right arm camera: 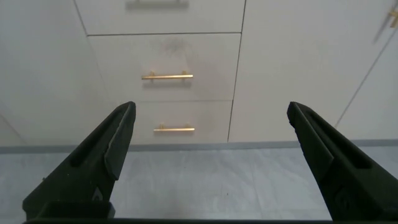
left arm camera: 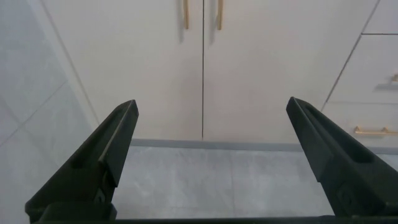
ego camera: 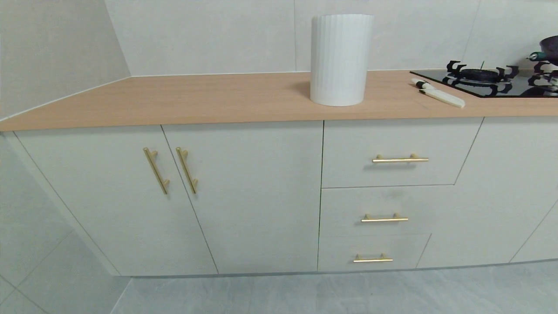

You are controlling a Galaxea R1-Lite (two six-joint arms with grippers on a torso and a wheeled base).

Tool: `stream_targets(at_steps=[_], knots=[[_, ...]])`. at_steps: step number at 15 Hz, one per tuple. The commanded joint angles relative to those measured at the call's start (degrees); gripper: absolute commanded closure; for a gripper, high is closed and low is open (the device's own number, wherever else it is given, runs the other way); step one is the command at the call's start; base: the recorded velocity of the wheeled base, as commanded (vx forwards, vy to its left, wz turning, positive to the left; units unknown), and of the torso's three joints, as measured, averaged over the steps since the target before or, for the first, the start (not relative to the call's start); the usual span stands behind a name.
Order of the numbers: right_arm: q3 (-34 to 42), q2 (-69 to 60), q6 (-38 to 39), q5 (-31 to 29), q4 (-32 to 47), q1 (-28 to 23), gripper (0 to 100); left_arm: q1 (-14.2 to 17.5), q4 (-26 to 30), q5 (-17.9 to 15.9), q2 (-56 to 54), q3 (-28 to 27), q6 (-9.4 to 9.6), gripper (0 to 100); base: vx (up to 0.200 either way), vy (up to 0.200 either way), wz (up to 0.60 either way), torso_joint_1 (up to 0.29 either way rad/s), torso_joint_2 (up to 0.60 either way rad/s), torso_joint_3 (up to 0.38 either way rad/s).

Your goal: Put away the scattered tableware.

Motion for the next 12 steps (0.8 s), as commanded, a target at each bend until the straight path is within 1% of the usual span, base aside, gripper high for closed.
stream_targets(at_steps=[1,12], knots=[[0.0,0.2,0.0,0.0,0.0,0.0,0,0.0,0.0,0.0,0.1,0.0,-0.04,0,0.200,0.000,0.00,0.007,0.01,0.002],[0.0,0.2,0.0,0.0,0.0,0.0,0,0.0,0.0,0.0,0.1,0.0,-0.04,0,0.200,0.000,0.00,0.005,0.00,0.002]])
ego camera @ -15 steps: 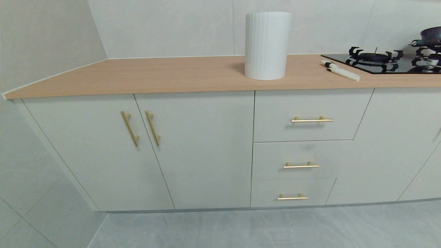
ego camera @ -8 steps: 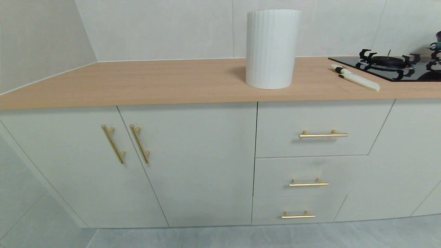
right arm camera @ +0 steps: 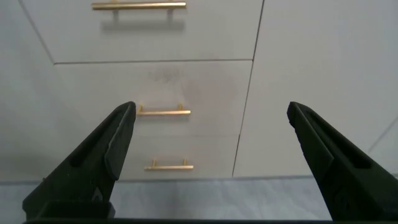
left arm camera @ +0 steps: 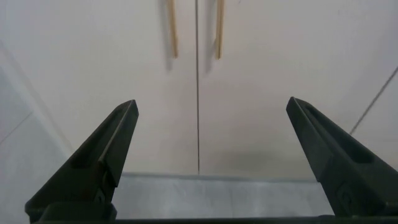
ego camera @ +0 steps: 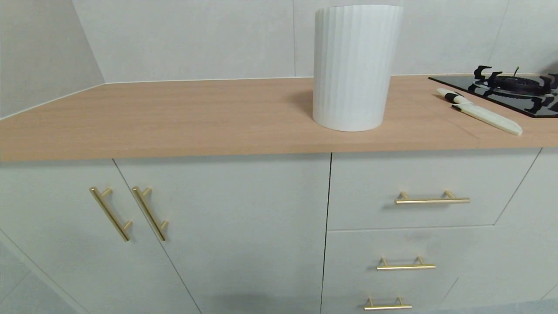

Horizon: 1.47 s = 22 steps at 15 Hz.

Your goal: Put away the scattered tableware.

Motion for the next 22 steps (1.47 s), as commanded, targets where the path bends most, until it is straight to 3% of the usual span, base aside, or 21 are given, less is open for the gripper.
stream_targets(at_steps=[1,10,19,22], knots=[[0.0,0.2,0.0,0.0,0.0,0.0,0,0.0,0.0,0.0,0.1,0.0,-0.02,0,0.200,0.000,0.00,0.002,0.00,-0.002],[0.0,0.2,0.0,0.0,0.0,0.0,0,0.0,0.0,0.0,0.1,0.0,-0.02,0,0.022,0.000,0.00,0.000,0.00,0.000],[0.0,0.2,0.0,0.0,0.0,0.0,0,0.0,0.0,0.0,0.1,0.0,-0.02,0,0.000,-0.200,0.00,0.001,0.00,0.001],[0.0,0.2,0.0,0.0,0.0,0.0,0,0.0,0.0,0.0,0.1,0.0,-0.11,0,0.000,0.000,0.00,0.000,0.00,0.000]])
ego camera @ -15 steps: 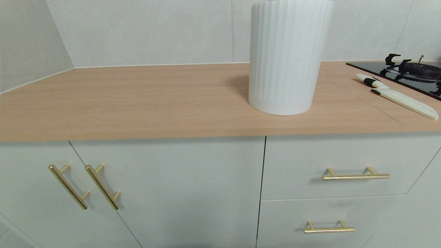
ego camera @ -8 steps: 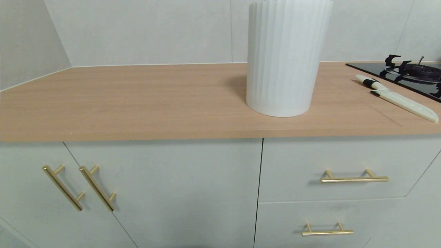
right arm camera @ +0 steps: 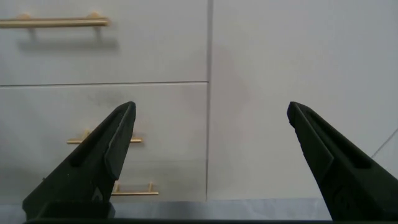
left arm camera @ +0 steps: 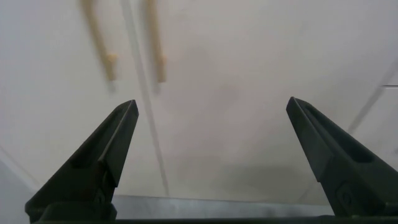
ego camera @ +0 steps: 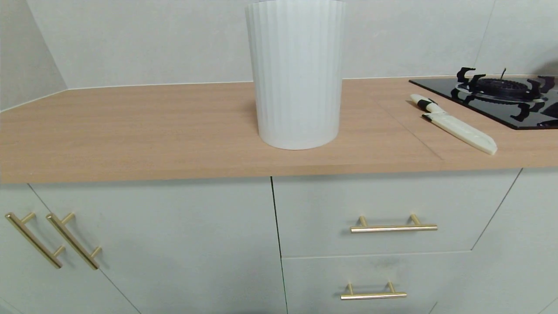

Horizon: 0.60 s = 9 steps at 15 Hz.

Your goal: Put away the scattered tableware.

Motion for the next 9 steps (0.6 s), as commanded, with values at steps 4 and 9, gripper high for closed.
stream_targets(at_steps=[4,9], knots=[[0.0,0.1,0.0,0.0,0.0,0.0,0,0.0,0.0,0.1,0.1,0.0,-0.01,0,0.000,0.000,0.00,0.000,0.00,0.000],[0.0,0.1,0.0,0.0,0.0,0.0,0,0.0,0.0,0.1,0.1,0.0,-0.10,0,0.000,0.000,0.00,0.000,0.00,0.000]])
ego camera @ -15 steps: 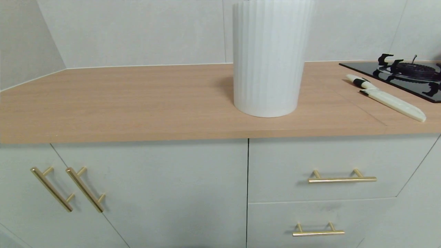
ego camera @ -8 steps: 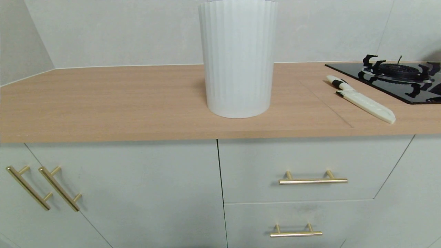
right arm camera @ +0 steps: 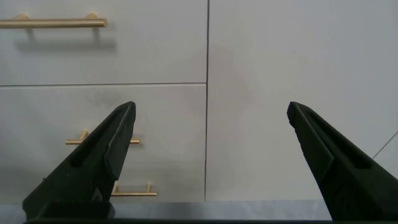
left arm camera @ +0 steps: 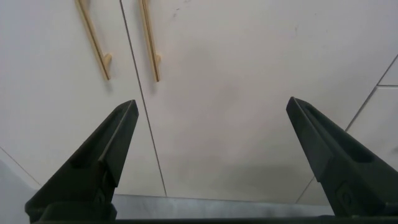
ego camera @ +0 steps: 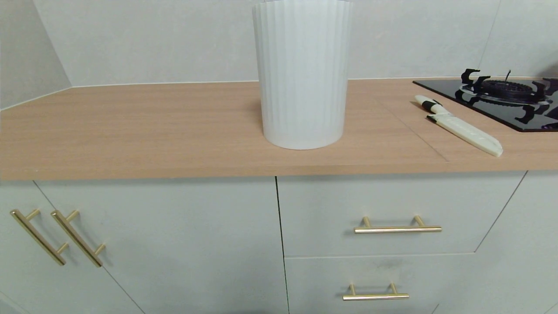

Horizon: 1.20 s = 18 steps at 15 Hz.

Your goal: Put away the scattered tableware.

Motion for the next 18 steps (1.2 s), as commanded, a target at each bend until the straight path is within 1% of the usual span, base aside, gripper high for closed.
stream_targets(at_steps=[1,3,6,11,18], knots=[[0.0,0.1,0.0,0.0,0.0,0.0,0,0.0,0.0,0.0,0.1,0.0,-0.01,0,0.000,0.000,0.00,0.000,0.00,0.000],[0.0,0.1,0.0,0.0,0.0,0.0,0,0.0,0.0,0.0,0.1,0.0,-0.01,0,0.000,0.000,0.00,0.004,-0.06,-0.062],[0.0,0.1,0.0,0.0,0.0,0.0,0,0.0,0.0,0.0,0.1,0.0,-0.01,0,0.000,0.000,0.00,0.030,-0.20,-0.300],[0.0,0.1,0.1,0.0,0.0,0.0,0,0.0,0.0,0.0,0.1,0.0,-0.01,0,0.000,0.000,0.00,0.090,-0.49,-0.342],[0.0,0.1,0.2,0.0,0.0,0.0,0,0.0,0.0,0.0,0.1,0.0,-0.01,0,0.000,0.000,0.00,0.154,-0.46,-0.318]])
